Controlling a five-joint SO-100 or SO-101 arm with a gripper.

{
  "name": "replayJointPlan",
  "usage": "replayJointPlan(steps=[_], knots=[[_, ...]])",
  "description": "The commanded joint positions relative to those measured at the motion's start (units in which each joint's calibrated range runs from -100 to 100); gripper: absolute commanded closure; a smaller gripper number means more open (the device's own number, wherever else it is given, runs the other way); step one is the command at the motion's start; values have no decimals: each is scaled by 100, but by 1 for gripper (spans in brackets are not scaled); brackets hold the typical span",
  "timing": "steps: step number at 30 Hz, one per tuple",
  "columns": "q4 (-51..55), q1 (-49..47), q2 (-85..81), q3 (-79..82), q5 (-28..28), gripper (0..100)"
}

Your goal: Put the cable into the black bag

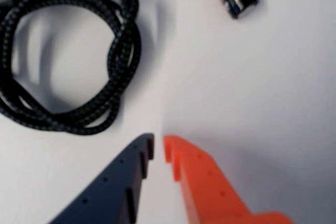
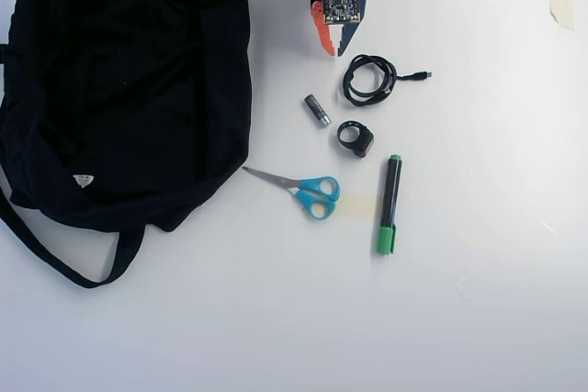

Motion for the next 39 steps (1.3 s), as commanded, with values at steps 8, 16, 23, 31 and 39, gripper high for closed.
replayJointPlan(steps=[8,16,23,31,39], knots=[[215,25,-91,125,18,98],[215,-35,-91,125,18,98],[77,-43,-75,98,-29,98],[-2756,-132,855,-82,18,97],[-5814,-327,3220,-1609,-34,98]])
